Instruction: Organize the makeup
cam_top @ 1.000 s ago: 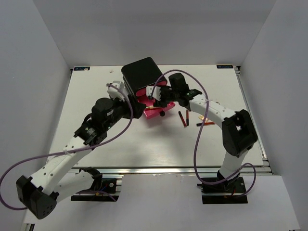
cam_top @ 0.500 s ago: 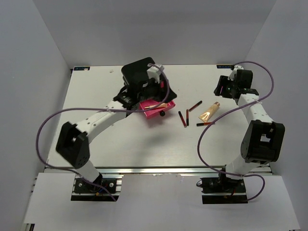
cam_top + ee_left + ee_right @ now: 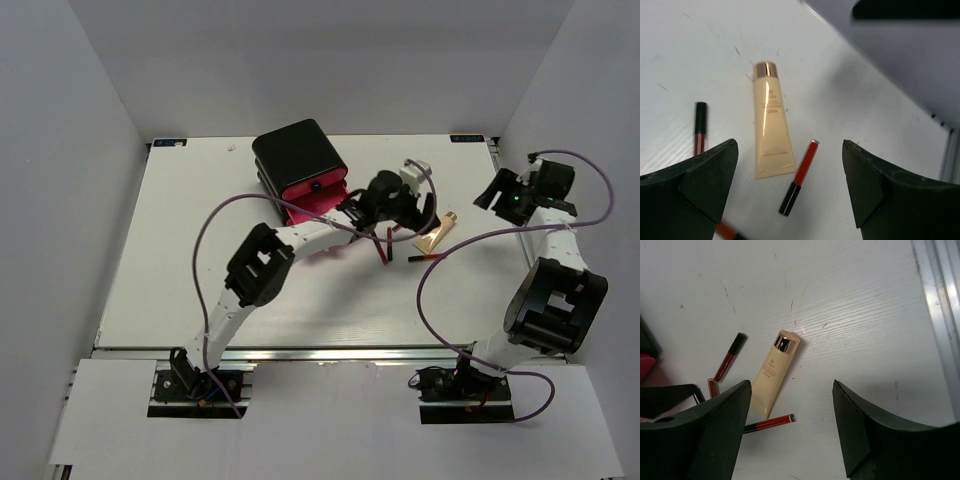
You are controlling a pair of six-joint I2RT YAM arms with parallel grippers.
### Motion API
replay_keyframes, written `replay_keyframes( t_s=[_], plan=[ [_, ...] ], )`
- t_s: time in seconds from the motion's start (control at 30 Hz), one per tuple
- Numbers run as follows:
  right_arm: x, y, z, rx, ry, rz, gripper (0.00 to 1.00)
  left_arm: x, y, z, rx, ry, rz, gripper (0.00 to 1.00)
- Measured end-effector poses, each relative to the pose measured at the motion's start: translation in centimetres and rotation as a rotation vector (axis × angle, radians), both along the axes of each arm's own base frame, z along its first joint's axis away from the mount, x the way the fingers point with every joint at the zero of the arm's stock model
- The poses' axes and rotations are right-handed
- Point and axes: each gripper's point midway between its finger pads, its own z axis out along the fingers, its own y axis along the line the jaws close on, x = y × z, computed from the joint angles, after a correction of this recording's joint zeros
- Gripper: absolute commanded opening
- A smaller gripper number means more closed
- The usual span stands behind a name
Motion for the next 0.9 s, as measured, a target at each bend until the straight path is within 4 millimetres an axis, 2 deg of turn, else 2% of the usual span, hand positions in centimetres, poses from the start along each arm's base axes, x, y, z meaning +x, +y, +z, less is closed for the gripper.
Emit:
replay_keyframes(
  t_s=[0.1, 0.17, 0.27, 0.4, 0.6, 0.7, 0.83, 0.9],
  plan=[
    [-0.1, -1.6, 2.0, -0.005, -0.069, -0.019, 0.70, -0.8, -2.6, -4.4, 0.044, -0.009, -0.016, 0.94],
    [-0.1, -1.3, 3.6, -0.010, -0.125, -0.002, 0.70, -1.1, -3.8, -6.7, 0.073, -0.027, -0.014, 0.94],
    [-0.4, -0.4, 5.4, 0.000, -0.183, 0.034, 0.70, -1.6, -4.9, -9.2, 0.120, -0.070, 0.000, 0.98],
    [-0.9, 0.5, 5.6, 0.050, -0.196, 0.058, 0.70, -0.3, -5.7, -9.4, 0.158, -0.159, 0.062, 0.98],
    [-1.3, 1.1, 5.2, 0.120, -0.185, 0.062, 0.70, 1.7, -4.8, -8.7, 0.226, -0.254, 0.169, 0.97],
    [-1.3, 1.4, 5.4, 0.140, -0.189, 0.072, 0.70, 2.2, -4.4, -9.5, 0.267, -0.274, 0.192, 0.96],
    [-1.4, 1.8, 5.6, 0.167, -0.191, 0.082, 0.70, 2.2, -3.8, -12.0, 0.329, -0.277, 0.198, 0.95],
    [-1.4, 2.0, 5.7, 0.177, -0.192, 0.087, 0.69, 2.0, -4.1, -12.0, 0.331, -0.289, 0.197, 0.94]
  ],
)
